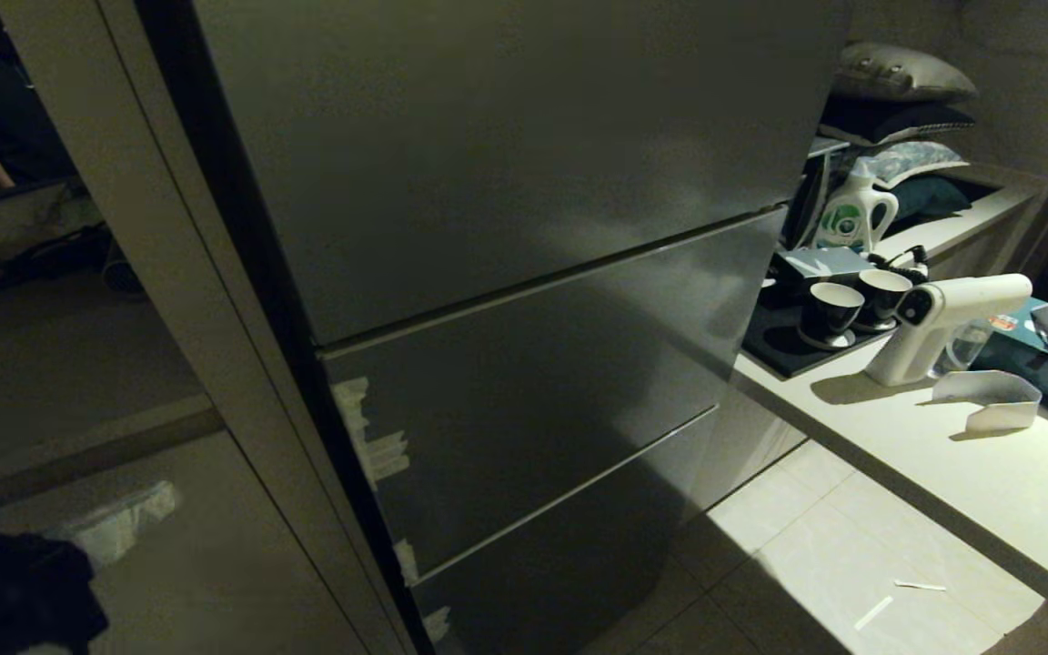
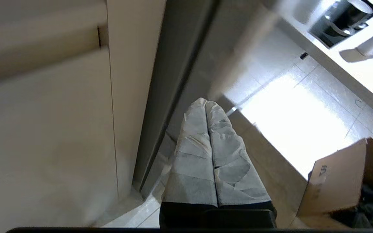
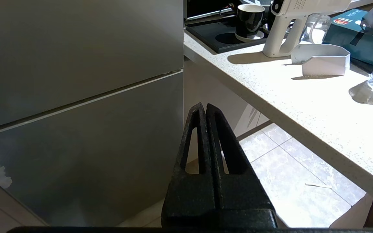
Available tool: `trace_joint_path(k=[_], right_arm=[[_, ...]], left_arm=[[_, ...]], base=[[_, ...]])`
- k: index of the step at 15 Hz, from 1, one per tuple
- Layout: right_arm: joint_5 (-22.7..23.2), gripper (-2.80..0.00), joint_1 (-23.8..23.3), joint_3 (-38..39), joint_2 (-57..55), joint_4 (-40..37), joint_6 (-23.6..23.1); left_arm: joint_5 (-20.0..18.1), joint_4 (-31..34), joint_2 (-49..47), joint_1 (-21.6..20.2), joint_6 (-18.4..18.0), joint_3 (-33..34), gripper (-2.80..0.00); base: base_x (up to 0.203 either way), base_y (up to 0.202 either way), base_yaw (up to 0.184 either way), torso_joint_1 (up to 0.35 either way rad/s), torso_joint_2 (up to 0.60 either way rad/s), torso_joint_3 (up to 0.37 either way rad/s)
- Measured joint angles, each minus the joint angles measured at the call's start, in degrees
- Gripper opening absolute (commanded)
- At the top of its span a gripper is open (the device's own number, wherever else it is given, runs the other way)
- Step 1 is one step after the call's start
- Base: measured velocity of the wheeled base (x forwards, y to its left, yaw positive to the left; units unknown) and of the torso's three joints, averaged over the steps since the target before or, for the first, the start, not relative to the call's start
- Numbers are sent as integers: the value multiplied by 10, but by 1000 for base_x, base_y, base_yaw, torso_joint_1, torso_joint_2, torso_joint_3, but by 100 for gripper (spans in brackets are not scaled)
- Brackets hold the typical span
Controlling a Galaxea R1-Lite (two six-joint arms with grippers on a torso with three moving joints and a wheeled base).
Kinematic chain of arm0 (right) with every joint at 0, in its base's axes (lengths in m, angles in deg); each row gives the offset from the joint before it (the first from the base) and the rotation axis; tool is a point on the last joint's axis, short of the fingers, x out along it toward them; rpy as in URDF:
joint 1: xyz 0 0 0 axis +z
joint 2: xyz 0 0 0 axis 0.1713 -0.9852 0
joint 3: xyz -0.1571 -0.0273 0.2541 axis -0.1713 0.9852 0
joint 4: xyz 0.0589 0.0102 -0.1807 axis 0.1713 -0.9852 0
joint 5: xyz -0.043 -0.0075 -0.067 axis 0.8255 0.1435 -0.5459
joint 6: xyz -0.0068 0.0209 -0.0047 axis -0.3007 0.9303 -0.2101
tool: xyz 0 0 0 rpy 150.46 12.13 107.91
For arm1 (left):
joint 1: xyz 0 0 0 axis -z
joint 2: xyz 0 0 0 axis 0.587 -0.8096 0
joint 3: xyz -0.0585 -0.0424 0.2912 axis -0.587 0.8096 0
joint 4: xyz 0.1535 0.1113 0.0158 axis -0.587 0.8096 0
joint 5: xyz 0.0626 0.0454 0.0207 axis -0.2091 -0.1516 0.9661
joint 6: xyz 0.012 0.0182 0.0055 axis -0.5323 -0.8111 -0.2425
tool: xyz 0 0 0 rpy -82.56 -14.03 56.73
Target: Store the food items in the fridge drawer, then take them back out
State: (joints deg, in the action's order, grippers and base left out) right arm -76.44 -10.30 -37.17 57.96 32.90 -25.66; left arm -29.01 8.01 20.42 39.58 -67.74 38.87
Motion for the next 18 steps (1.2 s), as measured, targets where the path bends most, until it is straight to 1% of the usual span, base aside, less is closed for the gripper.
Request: trace_joint_path(k=[3,6,9,12,14,16,18], right_arm=[[0,-280,0,0,0,0,0],[0,-280,0,0,0,0,-1],[0,-280,0,0,0,0,-1],[0,-280,0,0,0,0,-1],[0,-280,0,0,0,0,-1],[0,-280,0,0,0,1,-1],[0,-280,0,0,0,1,0]], left_arm=[[0,-78,-80,4,0,-7,-280],[1,-131,-147,25,2,-13,-280],[5,-201,-209,35,8,-13,-280],[7,-234,-249,52,17,-18,-280],[20,-254,-267,67,18,-23,-280],[45,-287,-286,90,19,-28,-280],[72,-319,-304,103,19,-29,-280]], base=[[0,0,0,0,0,0],[0,0,0,0,0,0],[0,0,0,0,0,0],[0,0,0,0,0,0],[0,0,0,0,0,0],[0,0,0,0,0,0],[0,0,0,0,0,0]])
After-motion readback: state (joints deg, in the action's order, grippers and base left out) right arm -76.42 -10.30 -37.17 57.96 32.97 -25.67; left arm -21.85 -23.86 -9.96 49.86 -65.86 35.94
